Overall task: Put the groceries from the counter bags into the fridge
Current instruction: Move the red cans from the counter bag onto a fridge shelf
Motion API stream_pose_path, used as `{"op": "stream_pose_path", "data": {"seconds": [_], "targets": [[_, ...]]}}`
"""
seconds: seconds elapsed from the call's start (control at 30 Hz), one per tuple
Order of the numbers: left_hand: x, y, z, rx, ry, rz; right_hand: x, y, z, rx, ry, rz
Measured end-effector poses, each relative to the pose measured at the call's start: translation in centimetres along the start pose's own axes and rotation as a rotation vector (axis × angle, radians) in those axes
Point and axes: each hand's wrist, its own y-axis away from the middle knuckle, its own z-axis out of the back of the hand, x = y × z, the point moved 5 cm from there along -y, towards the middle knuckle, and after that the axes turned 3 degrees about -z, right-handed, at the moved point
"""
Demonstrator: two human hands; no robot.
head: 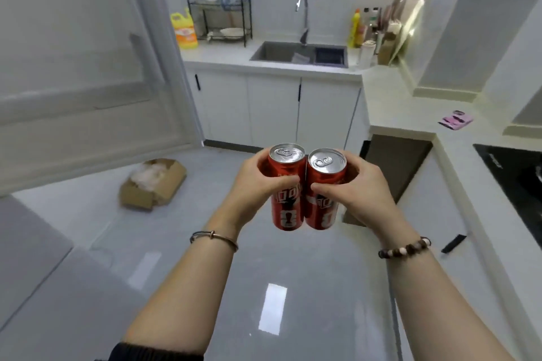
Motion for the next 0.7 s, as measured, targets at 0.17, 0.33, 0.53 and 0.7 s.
{"op": "stream_pose_path", "data": {"seconds": [0.17,0.33,0.53,0.7], "targets": [[-0.1,3.9,11.8,-0.251,-0.008,0.001,4.2,-2.6,-12.0,0.23,-0.035,0.107],[-0.3,8.9,21.1,-0.532,-0.041,-0.009,8.0,-3.2,-22.3,0.426,-0.049,0.221],[-0.6,14.8,29.5,-0.781,-0.088,0.016,11.0,-3.2,-33.2,0.663,-0.066,0.262],[-1.4,18.5,35.9,-0.992,-0.149,0.028,13.6,-3.2,-41.9,0.825,-0.108,0.277]]}}
